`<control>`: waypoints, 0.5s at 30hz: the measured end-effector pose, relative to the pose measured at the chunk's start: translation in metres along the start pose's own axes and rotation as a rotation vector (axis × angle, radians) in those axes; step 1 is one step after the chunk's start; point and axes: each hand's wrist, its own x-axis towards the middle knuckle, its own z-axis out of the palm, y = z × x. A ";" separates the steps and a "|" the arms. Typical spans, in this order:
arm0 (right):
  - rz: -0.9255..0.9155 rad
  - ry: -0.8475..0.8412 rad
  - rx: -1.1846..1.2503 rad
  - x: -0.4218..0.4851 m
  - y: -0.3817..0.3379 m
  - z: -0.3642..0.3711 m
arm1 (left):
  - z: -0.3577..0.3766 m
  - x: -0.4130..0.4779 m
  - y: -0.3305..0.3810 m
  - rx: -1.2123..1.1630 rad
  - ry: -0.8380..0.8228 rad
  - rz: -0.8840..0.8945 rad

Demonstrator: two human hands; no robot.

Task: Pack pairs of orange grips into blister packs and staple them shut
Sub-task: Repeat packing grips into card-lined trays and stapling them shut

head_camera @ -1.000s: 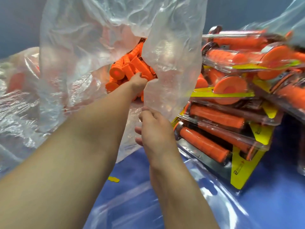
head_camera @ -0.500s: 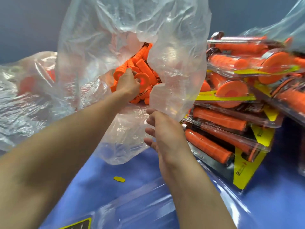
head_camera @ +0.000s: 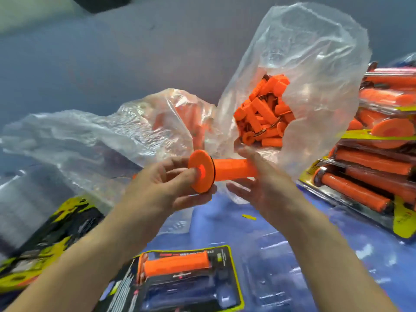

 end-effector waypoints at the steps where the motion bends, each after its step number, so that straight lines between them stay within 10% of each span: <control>1: 0.002 -0.069 -0.043 -0.004 0.006 0.005 | -0.010 -0.013 -0.003 -0.028 0.035 -0.019; 10: 0.014 -0.236 -0.195 -0.020 0.054 0.040 | -0.064 -0.067 -0.040 -0.323 0.315 0.019; 15: -0.080 -0.156 -0.271 -0.021 0.060 0.046 | -0.071 -0.072 -0.055 0.134 0.350 0.130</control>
